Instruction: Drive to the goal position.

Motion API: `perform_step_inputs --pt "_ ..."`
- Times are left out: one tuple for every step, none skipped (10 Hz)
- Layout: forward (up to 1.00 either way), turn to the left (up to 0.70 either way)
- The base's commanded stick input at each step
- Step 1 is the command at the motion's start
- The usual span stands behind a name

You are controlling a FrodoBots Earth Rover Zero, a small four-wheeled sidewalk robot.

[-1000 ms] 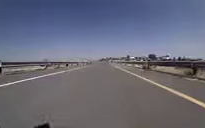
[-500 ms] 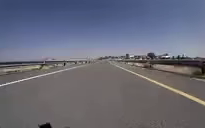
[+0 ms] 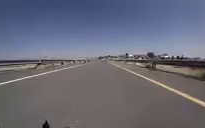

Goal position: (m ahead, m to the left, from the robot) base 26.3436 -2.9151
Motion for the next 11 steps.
perform_step_inputs --pt "1.00 0.00" --pt "1.00 0.00" --pt "1.00 0.00" --pt "1.00 0.00" --pt "1.00 0.00" --pt "1.00 0.00" --pt "1.00 0.00" --pt "1.00 0.00" --pt "1.00 0.00" --pt "1.00 0.00" --pt "1.00 0.00"
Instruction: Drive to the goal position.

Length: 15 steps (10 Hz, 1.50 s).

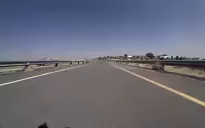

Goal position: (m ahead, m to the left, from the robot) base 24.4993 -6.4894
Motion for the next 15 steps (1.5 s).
perform_step_inputs --pt "1.00 0.00" --pt "1.00 0.00" --pt "1.00 0.00" --pt "1.00 0.00" --pt "1.00 0.00" --pt "1.00 0.00" --pt "1.00 0.00" --pt "1.00 0.00" --pt "1.00 0.00" --pt "1.00 0.00" --pt "1.00 0.00" --pt "1.00 0.00" --pt "1.00 0.00" --pt "1.00 0.00" --pt "1.00 0.00"
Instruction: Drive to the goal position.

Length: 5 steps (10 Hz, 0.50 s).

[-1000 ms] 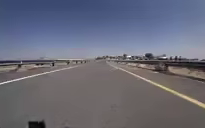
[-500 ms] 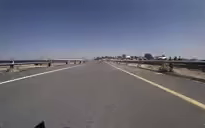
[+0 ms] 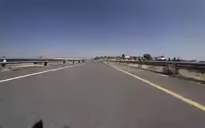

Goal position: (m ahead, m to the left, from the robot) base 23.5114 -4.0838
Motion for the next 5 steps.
perform_step_inputs --pt "1.00 0.00" --pt "1.00 0.00" --pt "1.00 0.00" --pt "1.00 0.00" --pt "1.00 0.00"
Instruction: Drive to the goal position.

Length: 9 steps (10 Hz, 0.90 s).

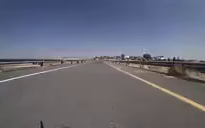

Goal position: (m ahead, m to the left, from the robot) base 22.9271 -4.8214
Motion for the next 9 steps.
perform_step_inputs --pt "1.00 0.00" --pt "1.00 0.00" --pt "1.00 0.00" --pt "1.00 0.00" --pt "1.00 0.00" --pt "1.00 0.00" --pt "1.00 0.00" --pt "1.00 0.00" --pt "1.00 0.00"
